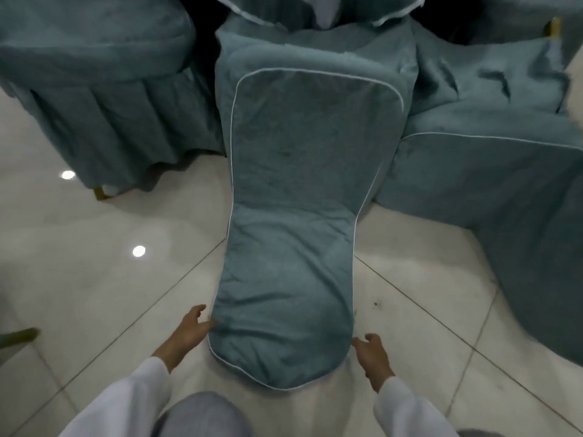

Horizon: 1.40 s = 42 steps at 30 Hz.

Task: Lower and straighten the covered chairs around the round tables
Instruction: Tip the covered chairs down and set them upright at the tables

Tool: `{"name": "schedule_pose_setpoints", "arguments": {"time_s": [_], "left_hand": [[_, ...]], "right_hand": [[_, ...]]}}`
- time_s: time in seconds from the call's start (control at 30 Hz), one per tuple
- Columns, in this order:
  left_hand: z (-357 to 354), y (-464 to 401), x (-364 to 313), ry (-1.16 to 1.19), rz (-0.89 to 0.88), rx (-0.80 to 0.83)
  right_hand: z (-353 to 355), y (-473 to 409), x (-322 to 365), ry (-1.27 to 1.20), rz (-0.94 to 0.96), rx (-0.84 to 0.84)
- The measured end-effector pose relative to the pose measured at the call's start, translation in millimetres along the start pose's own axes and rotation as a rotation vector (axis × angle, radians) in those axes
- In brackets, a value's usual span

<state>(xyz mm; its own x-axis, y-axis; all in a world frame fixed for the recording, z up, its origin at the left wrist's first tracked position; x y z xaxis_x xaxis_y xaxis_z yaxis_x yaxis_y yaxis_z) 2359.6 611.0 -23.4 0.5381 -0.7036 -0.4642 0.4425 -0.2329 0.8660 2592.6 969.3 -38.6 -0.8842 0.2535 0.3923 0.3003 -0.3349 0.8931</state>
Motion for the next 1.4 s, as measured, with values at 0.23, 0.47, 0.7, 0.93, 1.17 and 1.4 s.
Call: {"name": "schedule_pose_setpoints", "arguments": {"time_s": [0.23, 0.47, 0.7, 0.93, 1.17, 1.4], "left_hand": [[-29, -64, 17, 0.144, -0.012, 0.149], [-27, -83, 28, 0.185, 0.049, 0.127], [3, -23, 6, 0.105, -0.01, -0.009], [26, 106, -35, -0.127, -0.053, -0.18], [50, 228, -67, 0.031, -0.054, -0.158], [71, 329, -89, 0.066, -0.026, -0.161]], "right_hand": [[-37, -54, -18, -0.187, 0.049, 0.091], [-37, -67, -21, -0.377, 0.071, 0.152], [-25, -14, -8, -0.41, 0.113, 0.083], [4, 109, 32, -0.264, 0.237, 0.004], [27, 238, 62, -0.153, 0.253, -0.124], [42, 347, 80, -0.133, 0.197, -0.143]]}}
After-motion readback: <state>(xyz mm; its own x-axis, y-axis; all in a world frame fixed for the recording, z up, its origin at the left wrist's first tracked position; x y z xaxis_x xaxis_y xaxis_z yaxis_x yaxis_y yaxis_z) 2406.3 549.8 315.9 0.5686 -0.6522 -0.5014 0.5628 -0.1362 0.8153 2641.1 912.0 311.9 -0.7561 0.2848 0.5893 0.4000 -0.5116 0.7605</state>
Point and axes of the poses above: each hand's wrist, its own y-axis away from the middle knuckle, its own z-axis out of the back of the hand, x = y × z, the point moved 7 cm from there along -y, towards the middle knuckle, and after that the axes turned 12 degrees about x, right-handed, at the moved point
